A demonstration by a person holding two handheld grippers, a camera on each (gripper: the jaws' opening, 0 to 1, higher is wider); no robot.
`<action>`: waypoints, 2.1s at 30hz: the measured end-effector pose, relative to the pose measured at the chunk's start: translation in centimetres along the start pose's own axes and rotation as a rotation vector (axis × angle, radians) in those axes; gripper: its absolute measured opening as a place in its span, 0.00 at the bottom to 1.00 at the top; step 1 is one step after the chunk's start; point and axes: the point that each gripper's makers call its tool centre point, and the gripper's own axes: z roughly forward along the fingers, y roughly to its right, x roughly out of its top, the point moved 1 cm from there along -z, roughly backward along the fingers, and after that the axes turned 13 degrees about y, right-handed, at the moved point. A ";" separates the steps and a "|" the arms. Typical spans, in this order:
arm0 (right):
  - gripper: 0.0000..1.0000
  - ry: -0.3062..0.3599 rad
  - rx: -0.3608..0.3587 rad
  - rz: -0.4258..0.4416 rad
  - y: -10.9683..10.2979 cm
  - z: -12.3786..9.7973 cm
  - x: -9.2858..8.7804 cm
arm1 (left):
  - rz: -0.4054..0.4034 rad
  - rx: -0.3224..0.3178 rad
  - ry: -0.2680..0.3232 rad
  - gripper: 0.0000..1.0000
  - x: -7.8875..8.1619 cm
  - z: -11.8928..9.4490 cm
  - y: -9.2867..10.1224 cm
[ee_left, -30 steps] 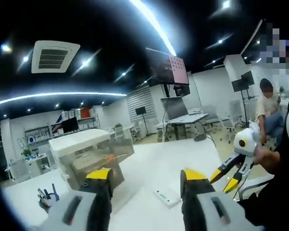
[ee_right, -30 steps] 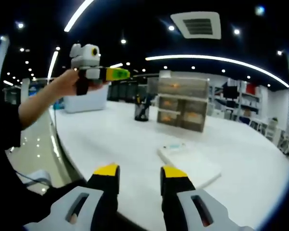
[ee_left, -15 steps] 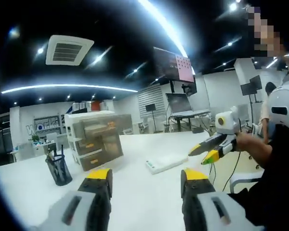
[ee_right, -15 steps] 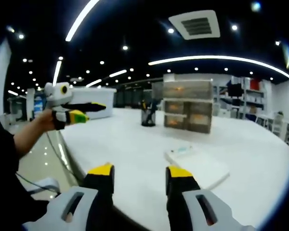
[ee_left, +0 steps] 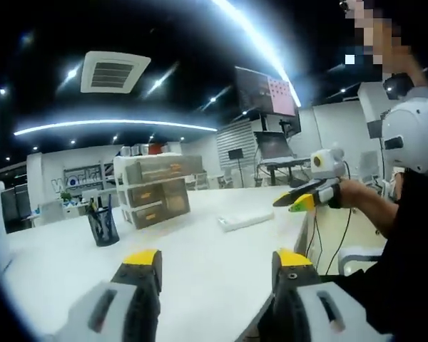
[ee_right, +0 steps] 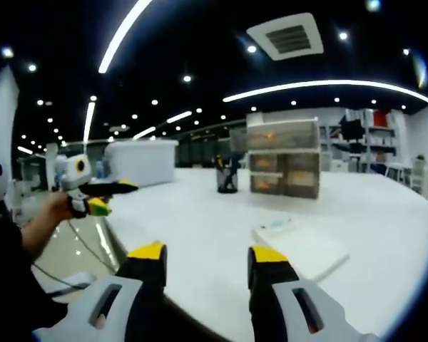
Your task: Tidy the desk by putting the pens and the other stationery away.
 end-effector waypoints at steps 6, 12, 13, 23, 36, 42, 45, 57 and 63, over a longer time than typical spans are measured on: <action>0.43 -0.008 0.007 0.001 -0.1 0.0 -0.2 | -0.044 0.064 0.042 0.63 0.0 -1.3 -0.5; 0.43 -0.005 0.006 0.004 0.0 0.0 -0.1 | -0.037 0.073 -0.004 0.63 -1.0 -1.9 -0.4; 0.43 -0.004 0.005 0.005 0.0 0.0 -0.1 | -0.040 0.075 -0.005 0.63 -1.0 -2.0 -0.4; 0.43 -0.027 0.001 -0.001 0.1 0.2 -0.5 | -0.057 0.074 -0.013 0.62 -1.7 -2.3 -0.2; 0.44 -0.061 0.002 -0.042 0.7 0.7 -0.4 | -0.067 0.067 -0.023 0.62 -2.3 -2.6 0.0; 0.47 -0.093 0.002 -0.100 1.8 0.8 0.2 | -0.059 0.061 -0.036 0.62 -2.3 -2.7 0.3; 0.49 -0.110 0.004 -0.124 2.6 1.1 0.4 | -0.057 0.059 -0.041 0.62 -2.5 -2.8 0.4; 0.56 -0.201 0.039 -0.194 5.2 3.0 1.0 | -0.065 0.053 -0.058 0.62 -2.8 -3.0 0.8; 0.64 -0.273 0.071 -0.223 5.9 4.3 0.9 | -0.068 0.057 -0.070 0.62 -3.1 -3.5 0.8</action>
